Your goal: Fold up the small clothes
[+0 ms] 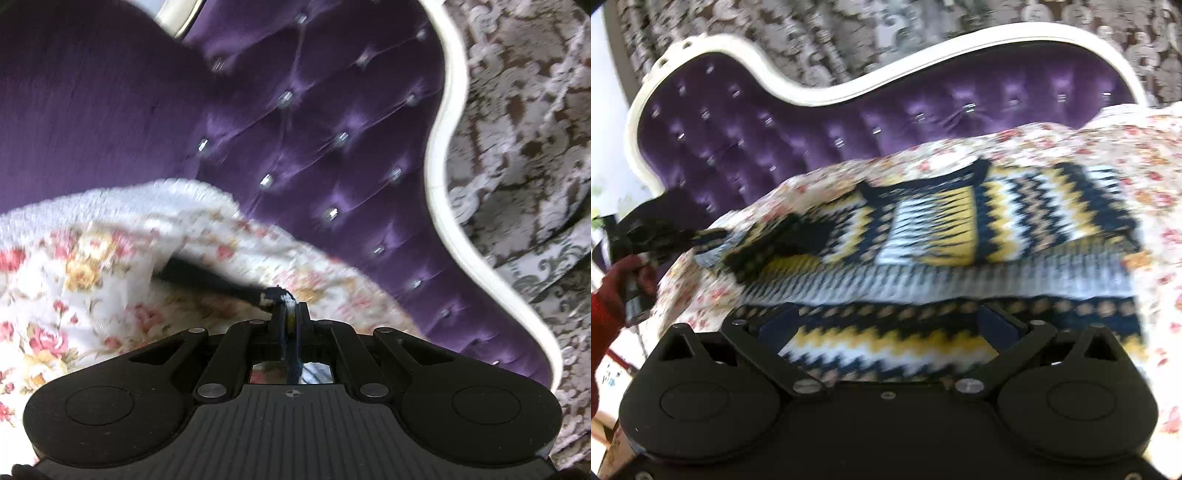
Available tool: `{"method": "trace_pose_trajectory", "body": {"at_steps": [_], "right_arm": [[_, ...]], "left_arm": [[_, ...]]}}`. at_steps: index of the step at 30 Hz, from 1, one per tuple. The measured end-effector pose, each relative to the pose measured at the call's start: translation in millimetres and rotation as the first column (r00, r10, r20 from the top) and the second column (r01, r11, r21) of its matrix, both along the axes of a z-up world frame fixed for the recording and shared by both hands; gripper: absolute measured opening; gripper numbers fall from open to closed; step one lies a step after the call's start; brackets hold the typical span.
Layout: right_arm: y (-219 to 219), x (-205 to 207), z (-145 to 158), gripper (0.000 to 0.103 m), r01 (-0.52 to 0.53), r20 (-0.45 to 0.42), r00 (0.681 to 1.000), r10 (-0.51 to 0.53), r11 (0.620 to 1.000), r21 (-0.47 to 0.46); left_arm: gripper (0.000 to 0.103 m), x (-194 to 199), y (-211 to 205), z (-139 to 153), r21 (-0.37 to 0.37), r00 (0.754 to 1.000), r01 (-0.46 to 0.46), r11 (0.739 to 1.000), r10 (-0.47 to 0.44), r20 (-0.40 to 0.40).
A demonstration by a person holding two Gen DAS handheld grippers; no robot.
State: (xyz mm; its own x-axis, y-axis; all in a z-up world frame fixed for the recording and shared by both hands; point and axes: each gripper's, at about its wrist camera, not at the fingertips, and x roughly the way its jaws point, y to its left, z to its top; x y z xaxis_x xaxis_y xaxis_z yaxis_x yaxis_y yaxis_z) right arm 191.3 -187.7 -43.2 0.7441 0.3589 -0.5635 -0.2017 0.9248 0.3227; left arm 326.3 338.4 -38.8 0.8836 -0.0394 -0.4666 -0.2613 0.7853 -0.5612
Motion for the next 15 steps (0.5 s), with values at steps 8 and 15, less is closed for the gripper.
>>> {"method": "trace_pose_trajectory", "body": {"at_steps": [8, 15], "right_arm": [[-88, 27, 13, 0.103, 0.214, 0.033, 0.976, -0.213, 0.977, -0.019], [-147, 84, 0, 0.102, 0.345, 0.000, 0.938, -0.346, 0.938, -0.016]], "left_arm": [[0.004, -18, -20, 57, 0.110, 0.994, 0.034, 0.993, -0.045, 0.096], [0.004, -24, -59, 82, 0.209, 0.984, 0.108, 0.972, -0.134, 0.118]]}}
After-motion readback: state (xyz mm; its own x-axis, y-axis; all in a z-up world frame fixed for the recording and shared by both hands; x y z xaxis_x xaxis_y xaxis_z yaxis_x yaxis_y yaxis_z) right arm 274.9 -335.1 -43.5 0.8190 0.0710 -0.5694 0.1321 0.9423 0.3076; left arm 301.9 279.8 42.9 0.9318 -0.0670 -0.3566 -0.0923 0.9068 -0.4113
